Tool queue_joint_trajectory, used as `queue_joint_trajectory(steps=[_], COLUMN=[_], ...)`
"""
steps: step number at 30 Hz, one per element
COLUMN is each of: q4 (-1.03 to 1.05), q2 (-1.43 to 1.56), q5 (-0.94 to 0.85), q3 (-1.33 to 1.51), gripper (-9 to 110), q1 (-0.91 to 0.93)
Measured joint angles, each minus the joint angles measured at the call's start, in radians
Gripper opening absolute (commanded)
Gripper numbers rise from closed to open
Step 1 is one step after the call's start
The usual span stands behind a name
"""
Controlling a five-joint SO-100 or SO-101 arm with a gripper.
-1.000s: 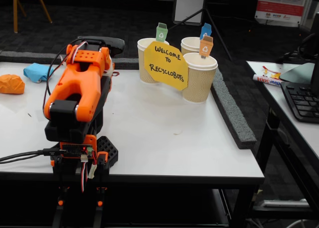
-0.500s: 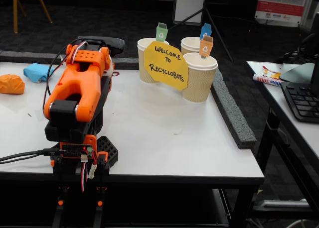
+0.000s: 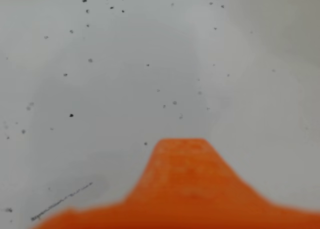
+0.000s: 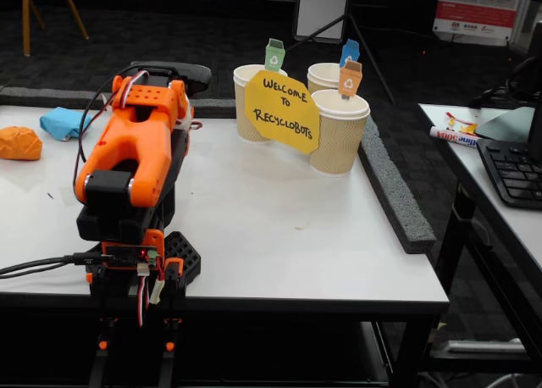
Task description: Sort rubbish by color.
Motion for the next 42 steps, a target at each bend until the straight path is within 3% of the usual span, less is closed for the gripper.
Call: queue_joint_trajectory(steps=[8, 26, 42], q4=[-0.014, -0.031, 0.132], q2=[-0.017, -0.443, -0.515], q5=[0.0, 0.0, 0.0], q3=[-0.031, -0.574, -0.801], gripper=[7, 7, 7], q1=[0.0, 0.028, -0.018])
